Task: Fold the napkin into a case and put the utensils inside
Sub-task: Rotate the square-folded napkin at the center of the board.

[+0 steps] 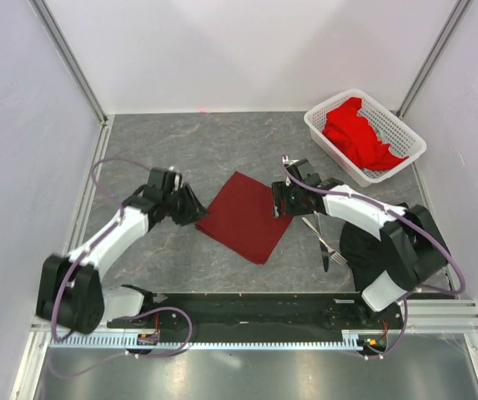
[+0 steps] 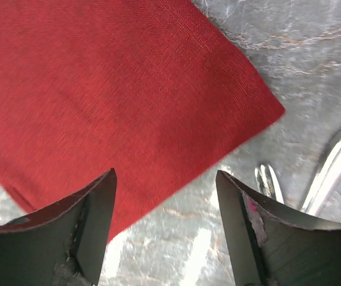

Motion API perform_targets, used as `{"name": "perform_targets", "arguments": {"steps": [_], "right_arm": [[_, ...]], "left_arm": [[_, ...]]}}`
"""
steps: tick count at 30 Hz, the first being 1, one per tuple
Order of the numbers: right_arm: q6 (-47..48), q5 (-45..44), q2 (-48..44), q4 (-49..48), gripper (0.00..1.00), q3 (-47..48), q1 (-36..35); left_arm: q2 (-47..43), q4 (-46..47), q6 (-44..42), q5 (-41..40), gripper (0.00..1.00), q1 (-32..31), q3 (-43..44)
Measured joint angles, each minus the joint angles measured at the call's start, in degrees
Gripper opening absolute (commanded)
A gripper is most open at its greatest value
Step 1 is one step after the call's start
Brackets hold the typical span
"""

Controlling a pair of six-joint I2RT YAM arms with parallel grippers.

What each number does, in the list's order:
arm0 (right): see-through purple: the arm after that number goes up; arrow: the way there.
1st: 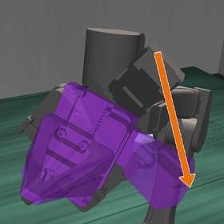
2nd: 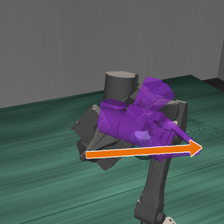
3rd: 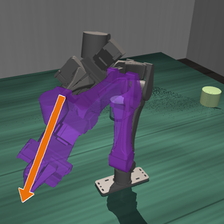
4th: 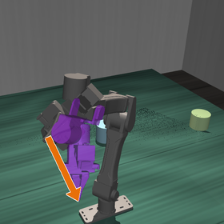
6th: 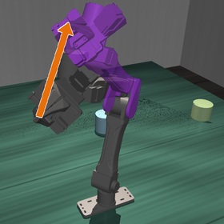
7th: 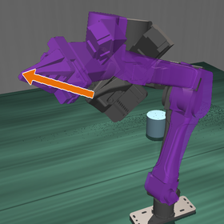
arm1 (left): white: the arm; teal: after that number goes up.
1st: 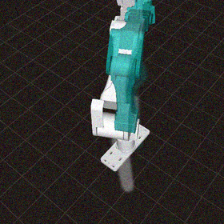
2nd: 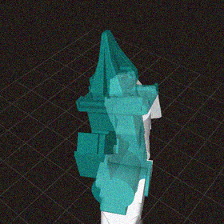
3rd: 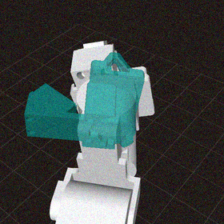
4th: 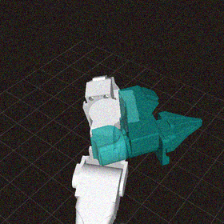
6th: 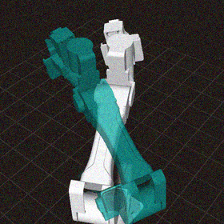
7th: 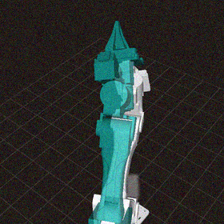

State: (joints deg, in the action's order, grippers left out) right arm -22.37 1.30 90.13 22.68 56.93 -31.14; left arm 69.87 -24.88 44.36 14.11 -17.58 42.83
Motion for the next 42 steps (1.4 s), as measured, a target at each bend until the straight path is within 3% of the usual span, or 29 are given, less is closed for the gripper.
{"name": "perform_targets", "arguments": {"steps": [5,12,16,21,23,27,31,34,38,42], "right_arm": [[-1.3,-1.2,3.7,-1.4,0.67,0.7,0.0],[-1.1,-2.9,9.8,-4.5,0.67,4.3,0.0],[0.9,-3.7,16.5,-5.4,0.68,11.0,0.0],[3.4,-2.9,21.0,-5.0,0.72,19.4,0.0],[4.0,-2.4,21.1,-4.8,0.74,21.6,0.0],[3.6,-1.4,18.6,-4.6,0.75,20.8,0.0],[2.4,0.3,13.7,-3.5,0.7,15.5,-0.2],[1.1,0.9,11.0,-3.0,0.61,11.9,-0.6],[-0.5,1.9,10.3,-3.6,0.53,8.2,-1.4],[-0.9,2.3,11.2,-4.5,0.51,6.1,-1.7]], "left_arm": [[14.1,4.6,-0.9,2.6,0.34,0.2,8.3],[23.5,7.1,-1.4,2.5,0.31,0.2,8.1],[19.7,9.0,-1.3,1.8,0.32,-0.3,0.6],[5.4,8.1,-0.2,1.2,0.38,-2.4,-9.1],[-0.3,6.9,0.4,1.0,0.44,-2.8,-10.5],[-4.7,5.1,0.7,0.4,0.46,-2.9,-8.2],[2.8,5.2,0.6,1.1,0.38,-2.9,-0.8],[11.4,6.8,0.6,1.7,0.35,-2.9,3.7],[19.6,8.1,0.4,1.1,0.34,-2.9,5.3],[21.4,8.4,0.4,0.6,0.34,-2.9,3.5]]}}
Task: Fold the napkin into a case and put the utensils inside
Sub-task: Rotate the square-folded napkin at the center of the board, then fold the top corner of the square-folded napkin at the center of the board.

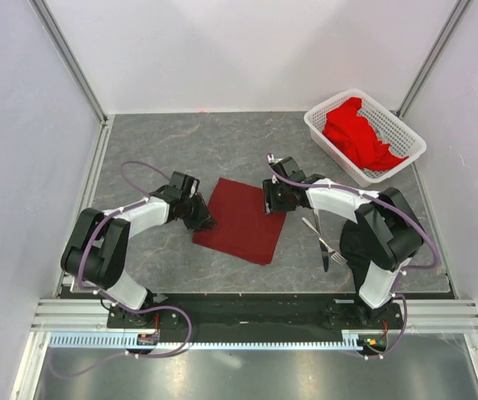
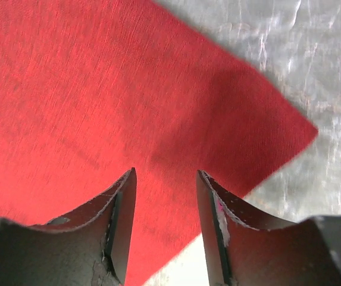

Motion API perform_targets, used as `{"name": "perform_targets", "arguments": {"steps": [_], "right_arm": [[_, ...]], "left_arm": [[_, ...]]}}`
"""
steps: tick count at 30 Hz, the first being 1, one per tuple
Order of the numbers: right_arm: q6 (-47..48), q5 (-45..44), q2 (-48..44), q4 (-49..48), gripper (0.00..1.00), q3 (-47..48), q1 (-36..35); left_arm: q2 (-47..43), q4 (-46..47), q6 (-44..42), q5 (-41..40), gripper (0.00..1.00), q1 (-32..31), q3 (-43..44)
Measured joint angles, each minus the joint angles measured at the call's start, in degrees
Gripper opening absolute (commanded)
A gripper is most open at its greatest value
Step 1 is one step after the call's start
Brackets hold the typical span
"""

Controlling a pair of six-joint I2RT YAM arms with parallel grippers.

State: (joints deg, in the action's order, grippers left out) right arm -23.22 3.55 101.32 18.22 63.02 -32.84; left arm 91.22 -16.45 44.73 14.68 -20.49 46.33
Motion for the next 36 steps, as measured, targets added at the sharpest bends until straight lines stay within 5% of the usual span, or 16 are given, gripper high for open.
{"name": "perform_targets", "arguments": {"steps": [9,14,19,22,28,32,36], "right_arm": [[3.5,-0.3,10.4,-3.7,0.51,9.4,0.0],[4.7,0.1,16.9,-2.8,0.62,19.3,-0.2],[3.3,-2.9,12.3,1.6,0.81,17.7,-0.4],[0.9,-4.6,5.3,3.4,0.81,13.2,-0.4],[-7.7,-1.8,-11.3,4.2,0.58,-2.1,-0.3],[-9.0,1.3,-13.8,3.0,0.35,-9.6,-0.3],[-8.6,4.3,-13.7,1.6,0.28,-12.3,-0.3]], "left_arm": [[-8.9,3.7,1.5,-0.7,0.36,-3.2,-10.5],[-10.7,1.2,1.9,-1.1,0.5,-5.3,-10.3],[-18.0,-6.4,1.3,-3.9,0.58,-5.3,-5.4],[-21.3,-9.2,1.2,-5.1,0.57,-5.3,-3.1],[-22.0,-13.6,3.3,-5.3,0.37,-5.3,-7.3],[-22.1,-13.7,4.2,-3.8,0.31,-5.3,-10.6],[-24.0,-12.2,4.7,-1.7,0.29,-5.3,-11.0]]}}
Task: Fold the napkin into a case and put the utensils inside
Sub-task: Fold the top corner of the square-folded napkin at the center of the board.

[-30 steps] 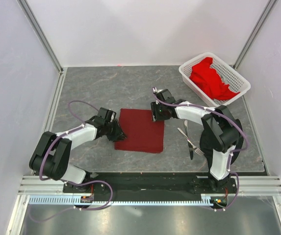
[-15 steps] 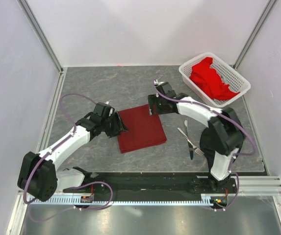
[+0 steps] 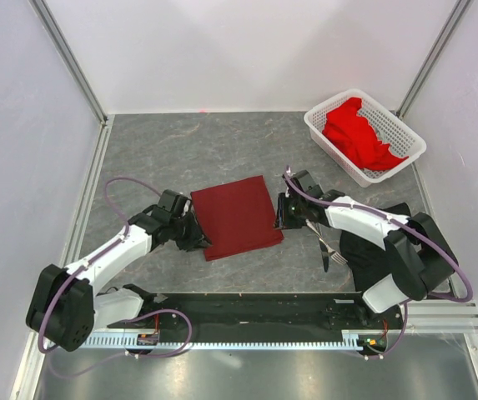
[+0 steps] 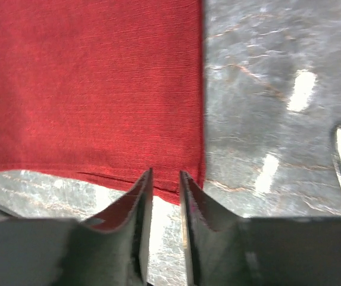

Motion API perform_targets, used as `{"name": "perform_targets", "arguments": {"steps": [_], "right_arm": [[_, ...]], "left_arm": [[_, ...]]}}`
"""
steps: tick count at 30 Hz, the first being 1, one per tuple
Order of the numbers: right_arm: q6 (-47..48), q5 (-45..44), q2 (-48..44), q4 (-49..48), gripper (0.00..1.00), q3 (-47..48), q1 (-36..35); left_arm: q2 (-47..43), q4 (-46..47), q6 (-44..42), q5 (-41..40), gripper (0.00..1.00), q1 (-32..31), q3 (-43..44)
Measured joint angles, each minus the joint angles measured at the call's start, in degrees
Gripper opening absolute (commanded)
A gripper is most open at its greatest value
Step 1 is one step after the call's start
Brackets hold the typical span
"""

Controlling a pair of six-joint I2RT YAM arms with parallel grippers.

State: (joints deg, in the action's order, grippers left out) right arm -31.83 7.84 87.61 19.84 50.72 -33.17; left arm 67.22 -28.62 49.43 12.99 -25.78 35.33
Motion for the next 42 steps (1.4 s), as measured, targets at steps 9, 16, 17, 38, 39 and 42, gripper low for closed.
{"name": "perform_targets", "arguments": {"steps": [9,16,17,38,39,42], "right_arm": [[-0.1,5.3,2.8,-6.8,0.2,-2.9,-0.1],[-0.1,5.2,2.6,-8.9,0.19,-6.8,-0.1],[-0.1,4.8,2.6,-9.0,0.18,-6.8,-0.1],[-3.5,4.5,13.0,-11.0,0.3,13.5,-17.9],[-4.3,4.9,14.4,-11.7,0.28,14.1,-18.9],[-6.1,6.2,17.9,-13.4,0.23,14.7,-21.6]], "left_arm": [[4.0,4.4,0.3,3.2,0.19,0.0,1.8],[5.3,5.5,0.5,2.0,0.21,0.0,-3.6],[5.3,5.5,0.5,2.0,0.21,0.0,-4.2],[15.9,7.0,-2.6,5.6,0.33,17.7,13.2],[17.7,7.3,-2.6,5.8,0.33,18.1,13.4],[21.8,8.6,-2.6,6.2,0.33,18.7,13.6]]}}
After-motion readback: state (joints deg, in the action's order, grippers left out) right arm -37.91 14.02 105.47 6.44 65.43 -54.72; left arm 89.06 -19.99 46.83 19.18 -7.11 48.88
